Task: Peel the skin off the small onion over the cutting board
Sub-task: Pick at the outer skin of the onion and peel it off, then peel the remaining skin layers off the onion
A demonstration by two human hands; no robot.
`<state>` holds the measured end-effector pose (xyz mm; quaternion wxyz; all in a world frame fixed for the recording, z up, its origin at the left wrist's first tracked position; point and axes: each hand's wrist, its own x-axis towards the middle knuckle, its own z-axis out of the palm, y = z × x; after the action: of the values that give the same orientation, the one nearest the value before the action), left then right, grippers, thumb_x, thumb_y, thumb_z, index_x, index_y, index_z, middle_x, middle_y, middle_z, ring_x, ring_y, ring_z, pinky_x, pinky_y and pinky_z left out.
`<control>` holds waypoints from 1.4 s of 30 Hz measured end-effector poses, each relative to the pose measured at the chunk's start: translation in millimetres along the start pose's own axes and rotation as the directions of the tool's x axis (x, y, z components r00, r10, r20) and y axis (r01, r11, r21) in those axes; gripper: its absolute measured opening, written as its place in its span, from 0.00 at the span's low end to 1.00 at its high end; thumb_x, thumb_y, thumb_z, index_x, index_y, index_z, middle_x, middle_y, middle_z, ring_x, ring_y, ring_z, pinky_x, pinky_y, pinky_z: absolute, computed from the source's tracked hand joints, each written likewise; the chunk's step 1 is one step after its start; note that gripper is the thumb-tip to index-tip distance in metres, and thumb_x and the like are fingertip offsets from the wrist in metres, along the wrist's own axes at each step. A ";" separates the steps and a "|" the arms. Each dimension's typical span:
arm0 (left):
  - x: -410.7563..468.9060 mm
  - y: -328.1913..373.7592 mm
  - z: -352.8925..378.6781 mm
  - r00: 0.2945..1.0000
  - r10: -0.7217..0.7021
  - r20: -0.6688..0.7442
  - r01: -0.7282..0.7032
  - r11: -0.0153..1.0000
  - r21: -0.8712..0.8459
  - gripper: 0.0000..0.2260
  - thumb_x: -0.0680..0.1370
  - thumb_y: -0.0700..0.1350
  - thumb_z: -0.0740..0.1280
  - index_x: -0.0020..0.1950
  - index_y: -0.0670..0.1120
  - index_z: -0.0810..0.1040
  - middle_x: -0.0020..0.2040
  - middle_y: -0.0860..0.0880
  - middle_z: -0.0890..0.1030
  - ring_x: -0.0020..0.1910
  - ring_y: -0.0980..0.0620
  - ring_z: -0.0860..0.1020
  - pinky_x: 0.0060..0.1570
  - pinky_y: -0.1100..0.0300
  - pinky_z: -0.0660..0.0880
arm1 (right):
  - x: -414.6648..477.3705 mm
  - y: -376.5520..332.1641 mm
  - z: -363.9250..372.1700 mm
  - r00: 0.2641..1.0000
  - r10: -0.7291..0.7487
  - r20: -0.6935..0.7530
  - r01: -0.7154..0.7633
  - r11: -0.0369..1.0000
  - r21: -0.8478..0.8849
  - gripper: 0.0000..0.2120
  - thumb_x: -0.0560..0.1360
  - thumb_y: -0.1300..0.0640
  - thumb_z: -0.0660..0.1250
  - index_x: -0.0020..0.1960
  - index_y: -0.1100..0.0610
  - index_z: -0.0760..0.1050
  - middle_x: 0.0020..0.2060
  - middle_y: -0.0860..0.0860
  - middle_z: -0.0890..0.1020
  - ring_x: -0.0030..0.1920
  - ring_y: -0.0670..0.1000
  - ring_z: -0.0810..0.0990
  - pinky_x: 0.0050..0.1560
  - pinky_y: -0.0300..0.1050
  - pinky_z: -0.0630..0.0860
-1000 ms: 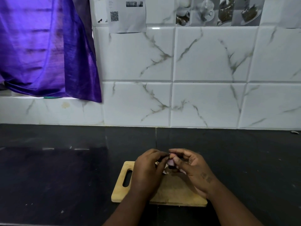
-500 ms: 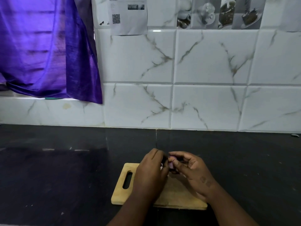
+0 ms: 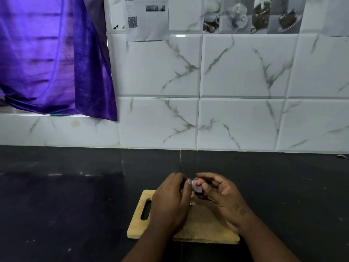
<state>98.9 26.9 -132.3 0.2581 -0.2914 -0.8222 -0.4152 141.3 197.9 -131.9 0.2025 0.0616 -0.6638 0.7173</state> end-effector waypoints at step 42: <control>-0.2 -1.2 -3.7 0.992 0.116 -0.044 -0.118 0.992 -0.044 0.10 0.79 0.50 0.69 0.59 0.55 0.84 0.52 0.60 0.82 0.47 0.62 0.79 0.43 0.69 0.77 | -7.4 -12.2 1.3 0.993 0.078 0.084 -0.076 0.997 -0.027 0.17 0.75 0.65 0.73 0.63 0.56 0.81 0.57 0.52 0.87 0.55 0.48 0.86 0.49 0.43 0.83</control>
<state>98.9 23.2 -131.1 0.2922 -0.3363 -0.7883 -0.4244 152.3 195.5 -123.1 0.1470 0.0641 -0.6823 0.7132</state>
